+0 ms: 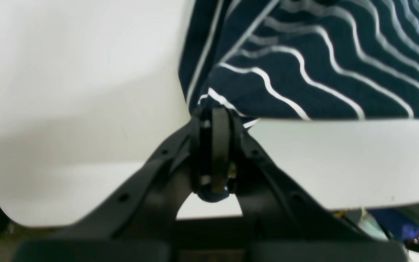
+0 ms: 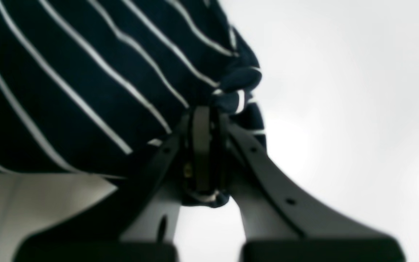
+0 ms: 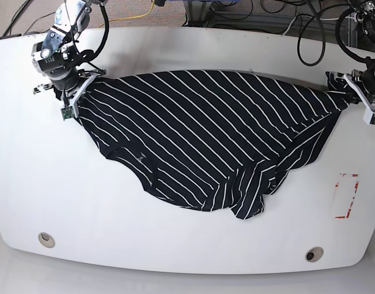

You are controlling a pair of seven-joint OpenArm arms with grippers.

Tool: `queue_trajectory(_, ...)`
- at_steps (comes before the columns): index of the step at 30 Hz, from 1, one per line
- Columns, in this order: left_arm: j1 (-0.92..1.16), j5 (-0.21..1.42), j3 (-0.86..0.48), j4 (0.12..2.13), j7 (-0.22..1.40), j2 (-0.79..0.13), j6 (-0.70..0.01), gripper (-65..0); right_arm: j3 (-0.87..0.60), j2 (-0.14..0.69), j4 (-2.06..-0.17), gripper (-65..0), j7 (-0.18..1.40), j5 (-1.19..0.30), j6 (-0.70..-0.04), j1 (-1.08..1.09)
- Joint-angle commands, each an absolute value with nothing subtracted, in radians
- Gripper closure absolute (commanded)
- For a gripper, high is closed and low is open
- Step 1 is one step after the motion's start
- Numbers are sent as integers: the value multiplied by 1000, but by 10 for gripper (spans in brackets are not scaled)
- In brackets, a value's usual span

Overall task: Layout the t-shirt on the table in an organized manner, then fold the t-shirt properly
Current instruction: 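Release the right gripper from the shirt edge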

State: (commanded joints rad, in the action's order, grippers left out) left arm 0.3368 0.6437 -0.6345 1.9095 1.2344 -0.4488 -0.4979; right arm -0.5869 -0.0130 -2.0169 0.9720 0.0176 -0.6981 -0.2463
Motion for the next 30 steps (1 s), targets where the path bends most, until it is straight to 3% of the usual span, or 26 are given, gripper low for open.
queue_trajectory(1,338,644,-634,1910,1234,-449,-498,-4,-587,-13,-2017,-94,972,18,-698,-249)
queue_trajectory(9,371,644,-634,1910,1234,-449,-498,-7,-588,-15,-2018,-477,972,18,-698,-278)
queue_trajectory(13,372,644,-634,1910,1234,-449,-498,-6,-588,-12,-2018,-585,972,16,-698,-269)
queue_trajectory(24,372,644,-634,1910,1234,-449,-498,-6,-579,-8,-1980,-591,970,10,-698,-74)
queue_trajectory(30,372,644,-634,1910,1234,-449,-498,-6,-518,-7,-1865,-591,970,15,-698,87)
